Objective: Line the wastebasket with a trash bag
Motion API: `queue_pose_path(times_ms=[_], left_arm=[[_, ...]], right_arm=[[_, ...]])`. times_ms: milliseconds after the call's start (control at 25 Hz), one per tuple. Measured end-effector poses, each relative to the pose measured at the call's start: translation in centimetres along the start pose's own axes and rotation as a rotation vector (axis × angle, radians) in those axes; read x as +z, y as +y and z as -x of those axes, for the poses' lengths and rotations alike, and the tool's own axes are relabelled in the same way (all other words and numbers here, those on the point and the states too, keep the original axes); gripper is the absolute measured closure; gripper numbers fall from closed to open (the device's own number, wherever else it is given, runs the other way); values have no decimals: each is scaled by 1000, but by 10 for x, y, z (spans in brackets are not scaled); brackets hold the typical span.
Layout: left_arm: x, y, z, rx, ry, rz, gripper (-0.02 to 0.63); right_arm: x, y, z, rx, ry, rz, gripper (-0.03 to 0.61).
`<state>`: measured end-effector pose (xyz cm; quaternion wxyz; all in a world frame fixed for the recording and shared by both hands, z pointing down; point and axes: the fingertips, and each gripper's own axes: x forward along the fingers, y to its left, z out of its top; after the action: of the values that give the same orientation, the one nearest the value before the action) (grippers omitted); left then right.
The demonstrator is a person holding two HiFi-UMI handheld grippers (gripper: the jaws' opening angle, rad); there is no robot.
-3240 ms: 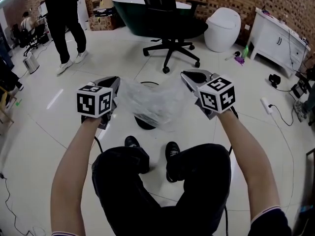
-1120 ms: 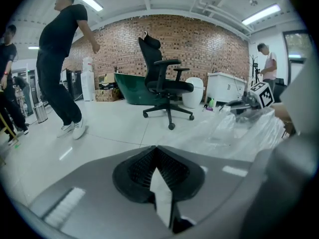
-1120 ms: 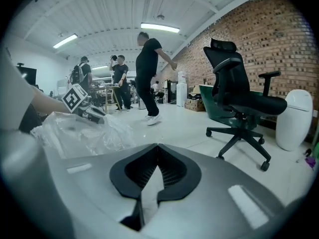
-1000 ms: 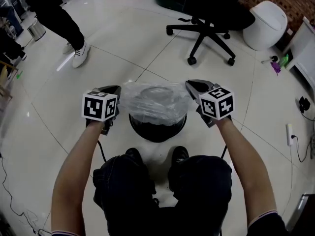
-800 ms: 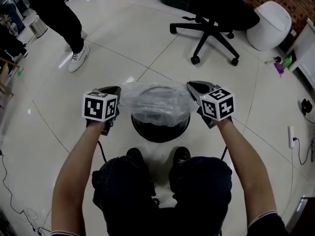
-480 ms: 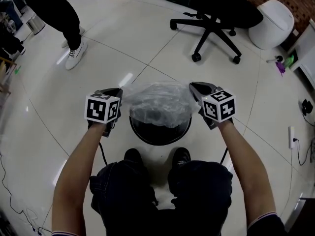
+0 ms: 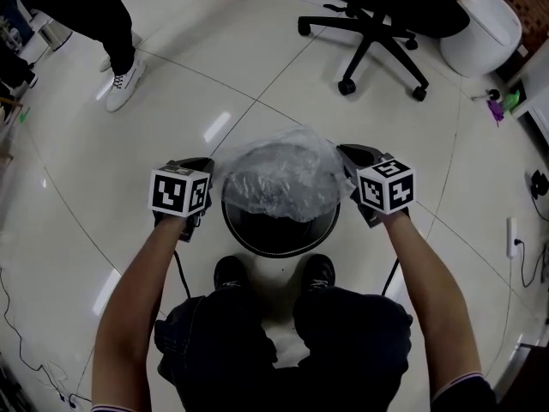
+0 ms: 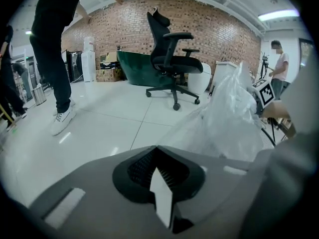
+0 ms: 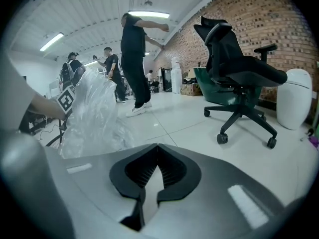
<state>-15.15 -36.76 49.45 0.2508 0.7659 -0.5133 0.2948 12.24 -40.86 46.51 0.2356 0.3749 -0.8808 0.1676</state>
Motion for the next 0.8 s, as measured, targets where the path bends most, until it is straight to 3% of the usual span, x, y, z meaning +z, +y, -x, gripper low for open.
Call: queue_pose_path(times_ms=[400,640,800], left_arm=[[-31,-21,-2,-98,65,5,603],[-38,-31,0,-155,86,16,601],[-39,-35,10,-182,81,2,558]], right_arm=[[-25,9,-5,66,48,-45,577],[-28,13,-5,87,26,-92,574],[-26,10,6,82,5,-126,524]])
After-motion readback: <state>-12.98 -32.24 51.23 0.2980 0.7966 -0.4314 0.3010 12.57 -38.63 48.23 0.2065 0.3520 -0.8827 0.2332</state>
